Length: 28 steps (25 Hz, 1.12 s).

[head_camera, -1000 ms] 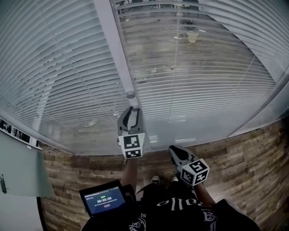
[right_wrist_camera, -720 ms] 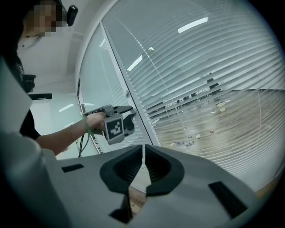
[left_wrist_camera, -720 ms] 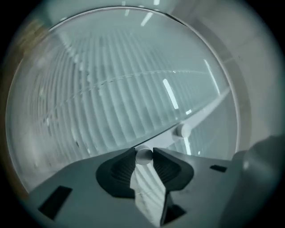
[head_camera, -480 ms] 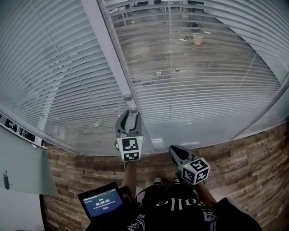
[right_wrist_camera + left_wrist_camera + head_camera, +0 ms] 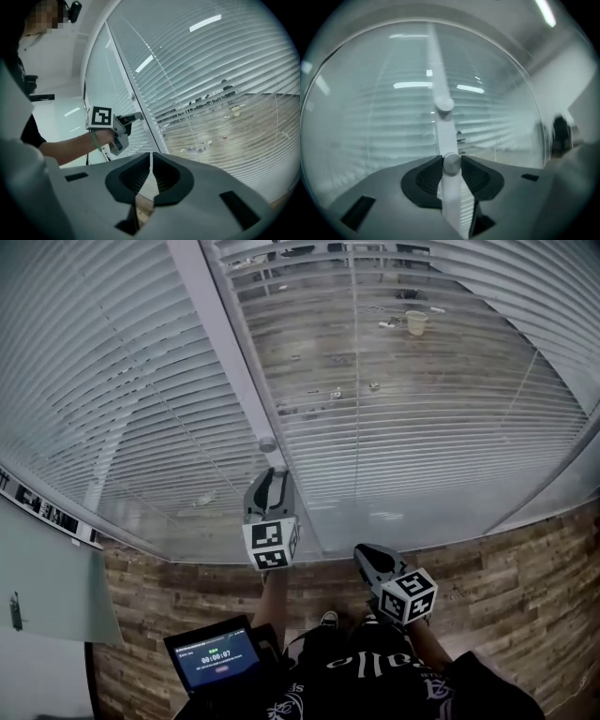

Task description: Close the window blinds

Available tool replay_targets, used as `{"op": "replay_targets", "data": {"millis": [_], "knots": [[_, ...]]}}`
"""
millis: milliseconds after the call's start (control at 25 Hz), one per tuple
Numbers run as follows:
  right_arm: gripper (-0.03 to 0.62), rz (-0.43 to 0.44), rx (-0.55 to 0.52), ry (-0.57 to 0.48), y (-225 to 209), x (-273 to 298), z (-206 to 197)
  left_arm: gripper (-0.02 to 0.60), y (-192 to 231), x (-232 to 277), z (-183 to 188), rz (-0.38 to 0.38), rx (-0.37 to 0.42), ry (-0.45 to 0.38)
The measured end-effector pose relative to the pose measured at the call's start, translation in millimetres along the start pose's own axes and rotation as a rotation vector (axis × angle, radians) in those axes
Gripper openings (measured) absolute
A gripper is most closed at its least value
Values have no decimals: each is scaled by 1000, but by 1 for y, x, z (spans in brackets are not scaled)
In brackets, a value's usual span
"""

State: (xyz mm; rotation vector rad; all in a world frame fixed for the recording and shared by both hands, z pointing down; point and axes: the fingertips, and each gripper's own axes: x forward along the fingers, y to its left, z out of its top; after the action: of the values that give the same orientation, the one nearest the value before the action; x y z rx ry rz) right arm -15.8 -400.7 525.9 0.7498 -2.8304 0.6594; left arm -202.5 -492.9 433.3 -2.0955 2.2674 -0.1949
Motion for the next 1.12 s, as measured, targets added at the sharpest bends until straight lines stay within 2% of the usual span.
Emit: {"op": "replay_targets", "data": {"millis": [80, 160, 200, 240, 280, 320, 600, 640, 680, 720, 760, 840, 880, 920, 960, 1000, 1120], "knots": [[31, -8, 5, -1, 0, -4, 4, 129, 7, -2, 6, -2, -528, -77], [32, -16, 8, -2, 1, -9, 11, 127, 10, -2, 10, -40, -1081, -157], [31, -20, 9, -3, 1, -11, 14, 127, 10, -1, 12, -57, -1260, -187], [31, -22, 11, -3, -1, -12, 14, 126, 10, 0, 12, -63, -1306, -196], [32, -23, 13, -3, -2, -11, 12, 127, 10, 1, 11, -57, -1222, -183], [31, -23, 14, -3, -4, -10, 9, 127, 11, 0, 10, -42, -1052, -156], [31, -17, 7, -1, -1, -14, 19, 160, -13, -8, 27, 34, 346, 76], [31, -15, 6, 1, -1, -13, 17, 160, -16, -7, 25, 43, 494, 98], [32, -12, 5, 3, -1, -12, 15, 160, -19, -6, 22, 48, 595, 119], [31, -8, 4, 4, -2, -11, 13, 160, -19, -4, 17, 54, 655, 138], [31, -5, 4, 5, -3, -9, 9, 160, -18, -1, 11, 62, 683, 155], [31, 0, 3, 6, -6, -3, 2, 152, -11, 4, 0, 79, 666, 169], [32, 1, 3, 7, -8, -1, -1, 131, -8, 5, -3, 82, 616, 159], [31, 0, 4, 7, -9, 0, -2, 130, -5, 5, -4, 77, 522, 137], [32, -2, 6, 7, -11, -1, -3, 130, -3, 4, -3, 65, 369, 104], [31, -5, 8, 7, -12, -2, -4, 129, -1, 3, 0, 48, 156, 62], [31, -11, 13, 6, -14, -5, -4, 129, 9, 0, 3, -1, -594, -74]]}}
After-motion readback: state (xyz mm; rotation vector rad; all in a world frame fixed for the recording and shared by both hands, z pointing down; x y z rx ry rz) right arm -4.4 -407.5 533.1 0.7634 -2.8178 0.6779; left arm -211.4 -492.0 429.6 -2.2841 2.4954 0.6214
